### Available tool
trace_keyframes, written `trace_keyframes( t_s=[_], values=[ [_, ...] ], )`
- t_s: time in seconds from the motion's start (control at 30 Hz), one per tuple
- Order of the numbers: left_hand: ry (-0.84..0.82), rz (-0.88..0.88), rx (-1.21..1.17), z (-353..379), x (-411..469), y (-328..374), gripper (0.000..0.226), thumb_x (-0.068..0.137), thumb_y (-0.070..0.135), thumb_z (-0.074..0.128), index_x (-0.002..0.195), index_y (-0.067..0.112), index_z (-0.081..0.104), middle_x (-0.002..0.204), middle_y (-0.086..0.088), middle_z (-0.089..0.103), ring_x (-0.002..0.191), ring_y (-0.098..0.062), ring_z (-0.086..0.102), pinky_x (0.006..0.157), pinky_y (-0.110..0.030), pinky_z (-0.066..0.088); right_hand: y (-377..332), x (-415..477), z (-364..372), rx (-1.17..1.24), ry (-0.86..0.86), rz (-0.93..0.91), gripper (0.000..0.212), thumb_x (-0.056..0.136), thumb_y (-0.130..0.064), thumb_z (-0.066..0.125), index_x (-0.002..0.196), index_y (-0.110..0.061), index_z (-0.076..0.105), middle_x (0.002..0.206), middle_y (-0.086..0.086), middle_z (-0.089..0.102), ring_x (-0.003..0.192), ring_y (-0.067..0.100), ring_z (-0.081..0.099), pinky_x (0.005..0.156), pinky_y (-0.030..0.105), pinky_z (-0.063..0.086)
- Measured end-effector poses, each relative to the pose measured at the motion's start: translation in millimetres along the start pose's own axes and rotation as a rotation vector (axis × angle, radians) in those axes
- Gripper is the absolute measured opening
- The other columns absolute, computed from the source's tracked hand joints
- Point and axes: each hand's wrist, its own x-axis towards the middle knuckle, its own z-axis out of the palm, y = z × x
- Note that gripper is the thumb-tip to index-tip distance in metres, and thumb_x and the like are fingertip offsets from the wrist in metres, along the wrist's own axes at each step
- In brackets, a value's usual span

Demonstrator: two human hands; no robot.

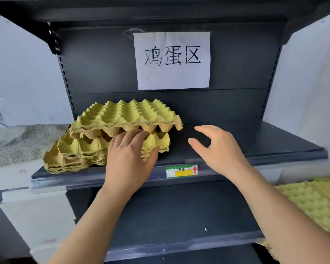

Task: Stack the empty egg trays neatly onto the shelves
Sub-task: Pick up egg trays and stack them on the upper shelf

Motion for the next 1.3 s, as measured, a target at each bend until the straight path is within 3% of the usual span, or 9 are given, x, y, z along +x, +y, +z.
trace_keyframes(
  t_s=[0.17, 0.43, 0.67, 0.9, 1.03, 1.13, 1.3],
  values=[
    [-0.181, 0.078, -0.164, 50.4, -37.1, 58.2, 0.047, 0.085, 0.046, 0.050, 0.111, 0.012, 0.068, 0.109, -0.004, 0.069, 0.095, -0.030, 0.064, 0.085, -0.042, 0.049, 54.8, -64.1, -19.3, -0.104, -0.005, 0.137, 0.044, 0.090, -0.034, 0.062, 0.130, -0.015, 0.059, 0.134, -0.003, 0.057, 0.125, 0.014, 0.050, 0.101, 0.023, 0.035],
    [-0.405, 0.183, -0.348, 138.5, -80.9, 188.9, 0.050, 0.084, 0.049, 0.046, 0.109, 0.013, 0.071, 0.105, -0.001, 0.071, 0.091, -0.026, 0.068, 0.090, -0.042, 0.051, 174.4, -148.8, -76.7, -0.283, -0.037, 0.394, 0.040, 0.090, -0.036, 0.059, 0.117, -0.006, 0.063, 0.119, 0.007, 0.064, 0.114, 0.023, 0.057, 0.095, 0.036, 0.046],
    [-0.568, 0.210, -0.439, 227.0, -105.5, 329.2, 0.045, 0.080, 0.047, 0.058, 0.110, 0.016, 0.070, 0.104, 0.001, 0.071, 0.090, -0.025, 0.068, 0.085, -0.041, 0.051, 296.5, -202.5, -154.7, -0.343, -0.059, 0.515, 0.047, 0.094, -0.035, 0.056, 0.135, -0.012, 0.053, 0.137, 0.005, 0.054, 0.128, 0.017, 0.047, 0.104, 0.024, 0.034],
    [-0.718, 0.180, -0.452, 316.2, -127.2, 446.6, 0.047, 0.077, 0.046, 0.061, 0.107, 0.012, 0.071, 0.101, -0.004, 0.072, 0.088, -0.030, 0.068, 0.078, -0.044, 0.054, 423.5, -231.8, -210.0, -0.373, -0.136, 0.627, 0.042, 0.093, -0.033, 0.057, 0.126, -0.007, 0.060, 0.125, 0.009, 0.062, 0.119, 0.023, 0.053, 0.097, 0.036, 0.043],
    [-0.802, 0.160, -0.399, 364.4, -137.7, 481.7, 0.054, 0.080, 0.051, 0.054, 0.116, 0.015, 0.070, 0.112, -0.004, 0.071, 0.100, -0.030, 0.067, 0.086, -0.045, 0.053, 485.6, -235.4, -219.8, -0.341, -0.158, 0.655, 0.035, 0.092, -0.030, 0.060, 0.118, -0.007, 0.063, 0.115, 0.009, 0.065, 0.109, 0.024, 0.057, 0.089, 0.039, 0.047],
    [-0.855, 0.126, -0.373, 403.0, -145.1, 496.0, 0.054, 0.081, 0.051, 0.056, 0.118, 0.014, 0.069, 0.111, -0.004, 0.071, 0.101, -0.031, 0.066, 0.087, -0.045, 0.052, 532.3, -230.6, -218.0, -0.293, -0.169, 0.678, 0.038, 0.092, -0.028, 0.060, 0.125, -0.010, 0.060, 0.120, 0.009, 0.063, 0.114, 0.025, 0.055, 0.092, 0.039, 0.047],
    [-0.979, 0.060, -0.295, 469.8, -145.8, 512.6, 0.054, 0.093, 0.051, 0.053, 0.139, 0.023, 0.051, 0.130, 0.004, 0.058, 0.121, -0.021, 0.054, 0.102, -0.036, 0.041, 612.2, -209.0, -204.9, -0.262, -0.241, 0.710, 0.044, 0.094, -0.030, 0.056, 0.134, -0.011, 0.053, 0.131, 0.007, 0.057, 0.123, 0.022, 0.049, 0.099, 0.036, 0.043]
  ],
)
